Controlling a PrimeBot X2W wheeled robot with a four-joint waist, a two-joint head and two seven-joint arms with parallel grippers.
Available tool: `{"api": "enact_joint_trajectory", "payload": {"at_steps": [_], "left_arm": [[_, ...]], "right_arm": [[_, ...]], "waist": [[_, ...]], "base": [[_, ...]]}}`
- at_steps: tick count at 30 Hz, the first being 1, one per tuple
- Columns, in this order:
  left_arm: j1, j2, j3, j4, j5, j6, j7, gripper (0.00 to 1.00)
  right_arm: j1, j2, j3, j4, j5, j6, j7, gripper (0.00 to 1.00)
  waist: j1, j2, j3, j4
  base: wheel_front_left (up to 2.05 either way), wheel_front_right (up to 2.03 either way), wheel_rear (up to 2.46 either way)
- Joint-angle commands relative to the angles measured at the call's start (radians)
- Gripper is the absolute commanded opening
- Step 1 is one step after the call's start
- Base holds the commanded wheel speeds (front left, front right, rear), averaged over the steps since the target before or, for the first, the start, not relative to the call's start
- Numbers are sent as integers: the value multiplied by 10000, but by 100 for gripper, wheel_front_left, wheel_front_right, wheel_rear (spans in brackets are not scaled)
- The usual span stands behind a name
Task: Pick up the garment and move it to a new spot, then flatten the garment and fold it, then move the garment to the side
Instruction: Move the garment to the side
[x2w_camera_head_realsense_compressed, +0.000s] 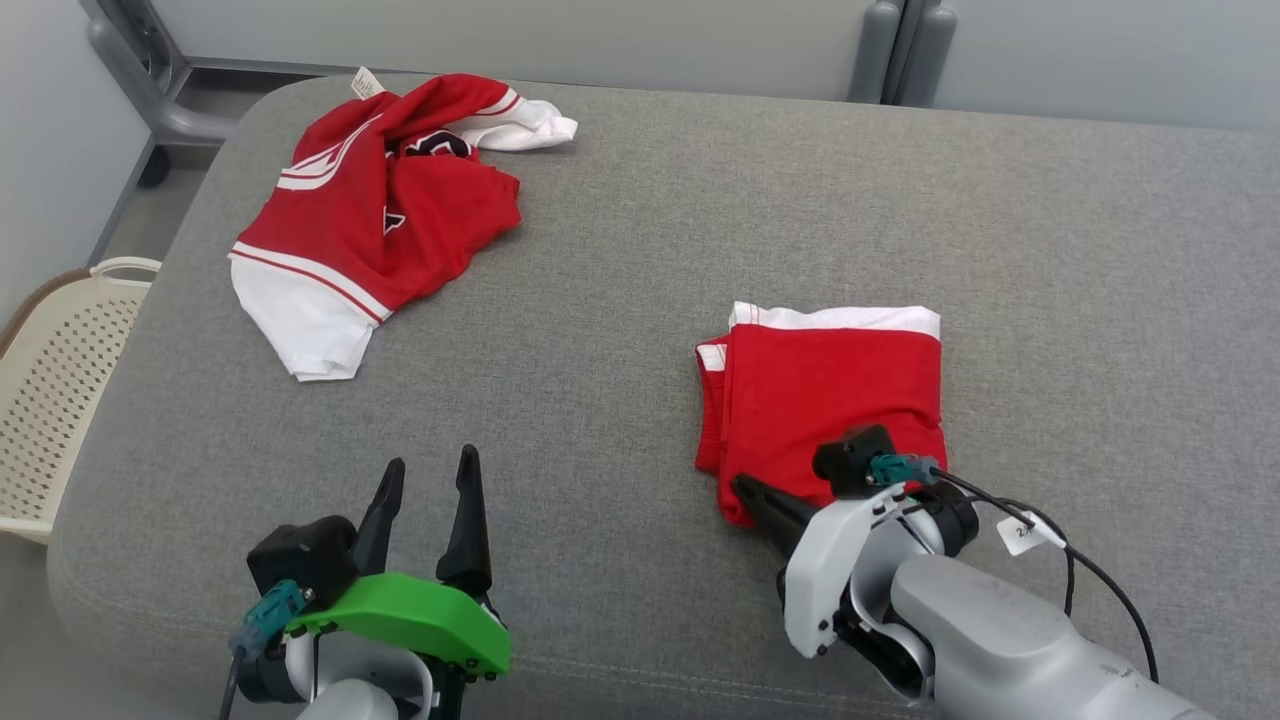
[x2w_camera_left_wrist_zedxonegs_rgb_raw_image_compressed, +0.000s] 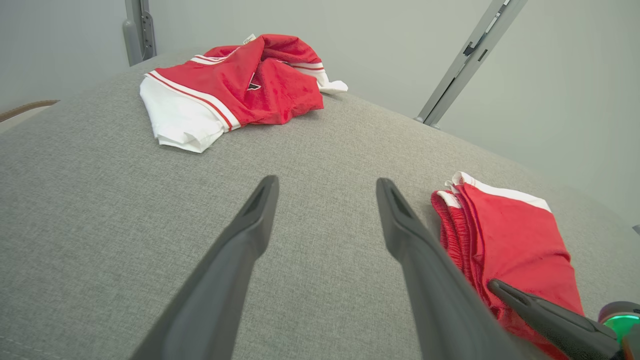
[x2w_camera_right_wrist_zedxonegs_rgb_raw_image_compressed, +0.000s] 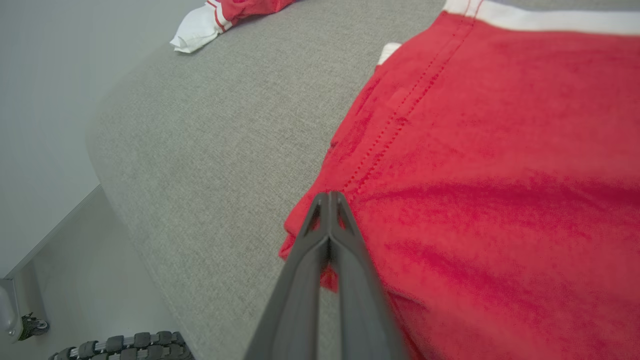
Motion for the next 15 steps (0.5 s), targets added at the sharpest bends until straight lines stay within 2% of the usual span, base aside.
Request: {"api": "enact_joint_trajectory", "payload": {"at_steps": [1, 10, 15], "left_arm": [[-94, 13, 26, 7, 12, -14, -52, 100], [-104, 40, 43, 65, -40, -2, -47, 100], [-9, 106, 76, 62, -72, 59, -39, 100]], "right_arm": [[232, 25, 162, -152, -102, -11, -86, 0], [183, 142, 322, -363, 27, -11, -179, 0], [-177, -96, 46, -745, -69, -11, -399, 0]], "waist": [[0, -1, 10, -42], [0, -1, -40, -250], [0, -1, -197, -399]], "base": [[0, 0, 0], [0, 0, 0], [0, 0, 0]]}}
